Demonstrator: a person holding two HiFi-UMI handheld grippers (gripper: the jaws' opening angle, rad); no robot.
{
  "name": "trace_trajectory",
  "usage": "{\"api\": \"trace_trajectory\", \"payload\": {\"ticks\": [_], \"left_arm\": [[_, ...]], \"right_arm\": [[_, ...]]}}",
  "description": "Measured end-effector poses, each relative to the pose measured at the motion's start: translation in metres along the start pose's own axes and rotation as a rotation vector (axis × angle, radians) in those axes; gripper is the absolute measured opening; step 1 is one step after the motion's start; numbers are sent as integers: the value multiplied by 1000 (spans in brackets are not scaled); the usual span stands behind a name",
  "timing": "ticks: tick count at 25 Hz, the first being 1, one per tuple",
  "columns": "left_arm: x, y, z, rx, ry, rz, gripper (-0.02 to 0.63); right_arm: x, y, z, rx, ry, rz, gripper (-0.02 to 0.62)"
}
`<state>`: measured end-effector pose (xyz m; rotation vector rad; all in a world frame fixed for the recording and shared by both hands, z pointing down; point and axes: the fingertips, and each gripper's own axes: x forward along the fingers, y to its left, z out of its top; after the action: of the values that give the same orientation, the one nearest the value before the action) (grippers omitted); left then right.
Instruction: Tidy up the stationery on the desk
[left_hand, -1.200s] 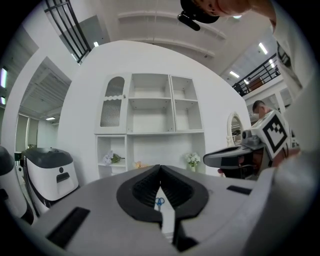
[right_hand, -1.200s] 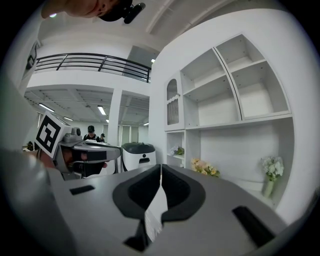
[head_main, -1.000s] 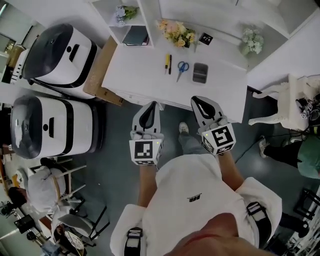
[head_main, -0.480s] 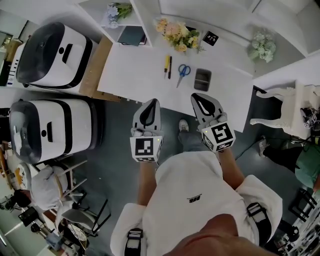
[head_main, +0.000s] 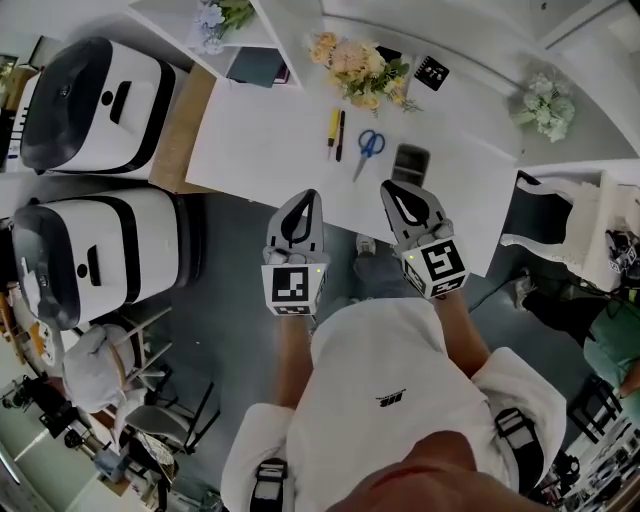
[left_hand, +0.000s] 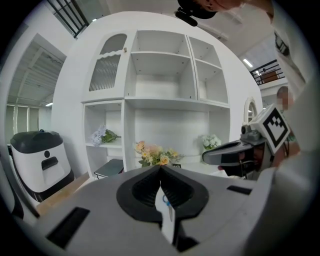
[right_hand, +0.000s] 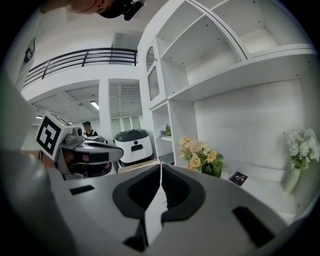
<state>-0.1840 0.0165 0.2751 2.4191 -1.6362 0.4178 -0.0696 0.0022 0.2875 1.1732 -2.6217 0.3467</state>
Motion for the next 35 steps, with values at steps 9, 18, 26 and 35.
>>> {"api": "trace_trajectory", "payload": {"ticks": [9,18,26,35], "left_arm": [[48,13,-10,-1,53,-11,0],[87,27,-25,-12,94,-58,0],[121,41,-52,-26,121,-142,0],[156,49,-77,-13,166,-211,0]], "right_arm": [[40,-25,-3,33,4,27,0],[69,-38,-18,58,33,2,0],[91,-47,-28,95,41,-93,0],[115,-46,-49,116,66,-132,0]]}}
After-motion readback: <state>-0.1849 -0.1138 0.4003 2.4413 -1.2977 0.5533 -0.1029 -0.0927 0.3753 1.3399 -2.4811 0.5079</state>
